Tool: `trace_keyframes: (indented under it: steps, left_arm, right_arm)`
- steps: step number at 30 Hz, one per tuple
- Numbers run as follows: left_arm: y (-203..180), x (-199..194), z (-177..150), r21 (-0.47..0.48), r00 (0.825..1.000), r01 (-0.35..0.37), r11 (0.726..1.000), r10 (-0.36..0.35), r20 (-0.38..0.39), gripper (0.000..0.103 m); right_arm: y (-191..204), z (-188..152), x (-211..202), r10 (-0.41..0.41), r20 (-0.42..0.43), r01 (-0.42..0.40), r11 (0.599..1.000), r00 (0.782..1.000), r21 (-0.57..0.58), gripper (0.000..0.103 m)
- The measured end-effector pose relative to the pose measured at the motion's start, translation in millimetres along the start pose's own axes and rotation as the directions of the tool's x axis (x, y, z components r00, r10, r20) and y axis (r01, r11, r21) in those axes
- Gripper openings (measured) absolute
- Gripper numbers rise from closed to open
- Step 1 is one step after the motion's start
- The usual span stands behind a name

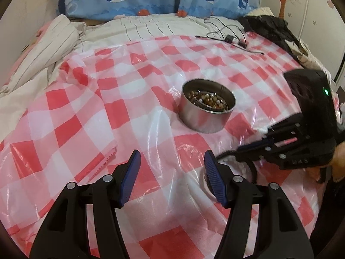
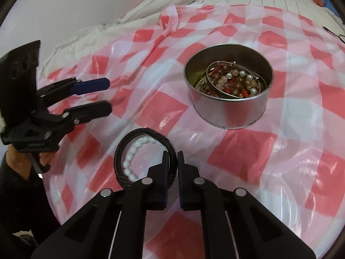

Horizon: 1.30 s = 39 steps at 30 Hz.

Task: Organize jewelry
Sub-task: 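Grasp the black cord bracelet with the right gripper and lift it off the pearls, then grasp the white pearl bracelet with the left gripper while the right holds the black bracelet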

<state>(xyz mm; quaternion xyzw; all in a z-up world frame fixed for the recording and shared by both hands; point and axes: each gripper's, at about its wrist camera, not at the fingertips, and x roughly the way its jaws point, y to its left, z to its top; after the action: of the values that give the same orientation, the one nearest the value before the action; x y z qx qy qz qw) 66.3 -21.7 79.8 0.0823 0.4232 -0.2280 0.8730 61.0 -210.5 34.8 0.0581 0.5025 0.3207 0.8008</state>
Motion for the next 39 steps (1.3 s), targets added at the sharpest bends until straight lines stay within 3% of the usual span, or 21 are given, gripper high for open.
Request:
trace_keyframes:
  steps: [3,7,13,19,23,24,26,28,29,32,36,39]
  left_arm:
    - [2,-2,1,-0.013,1.000,0.006,1.000,-0.006,0.006,0.058]
    - [-7,0,2,0.016,1.000,0.018,1.000,-0.018,-0.001,0.058]
    - [-48,16,-5,0.180,0.998,0.050,0.982,-0.043,-0.046,0.058]
    - [-62,38,-15,0.228,0.994,0.050,0.972,-0.026,-0.107,0.058]
    - [-66,50,-22,0.251,0.990,0.052,0.967,-0.017,-0.140,0.052]
    - [-67,52,-24,0.263,0.989,0.045,0.964,-0.007,-0.145,0.051]
    - [-68,55,-26,0.274,0.989,0.048,0.961,-0.007,-0.148,0.042]
    - [-70,55,-25,0.276,0.987,0.058,0.959,-0.014,-0.159,0.012]
    - [-70,55,-25,0.280,0.986,0.065,0.958,-0.019,-0.165,0.007]
    - [-71,51,-22,0.268,0.991,0.059,0.962,-0.023,-0.135,0.007]
    - [-60,38,-12,0.198,0.997,0.054,0.979,-0.042,-0.069,0.006]
    - [-51,40,-9,0.170,0.997,0.047,0.984,-0.035,-0.073,0.007]
  right_arm:
    - [1,-10,-13,0.004,0.031,-0.005,1.000,1.000,0.019,0.008]
    - [-7,-16,-29,-0.058,0.057,0.055,0.997,0.997,0.049,0.008]
    - [-32,-20,-43,-0.210,0.049,0.205,0.974,0.976,0.097,0.009]
    - [-36,-19,-43,-0.218,0.064,0.211,0.972,0.974,0.103,0.011]
    - [-36,-18,-39,-0.245,0.059,0.238,0.966,0.968,0.099,0.036]
    - [-37,-18,-38,-0.248,0.055,0.242,0.965,0.967,0.098,0.036]
    - [-40,-19,-32,-0.259,0.028,0.256,0.962,0.965,0.097,0.036]
    - [-39,-21,-22,-0.293,-0.002,0.293,0.954,0.956,0.066,0.036]
    - [-36,-20,-20,-0.308,-0.003,0.308,0.950,0.951,0.048,0.036]
    - [-36,-18,-22,-0.297,0.020,0.296,0.953,0.955,0.057,0.014]
    - [-39,-15,-37,-0.282,0.086,0.273,0.957,0.955,0.101,0.010]
    - [-41,-13,-38,-0.289,0.090,0.279,0.954,0.953,0.108,0.010]
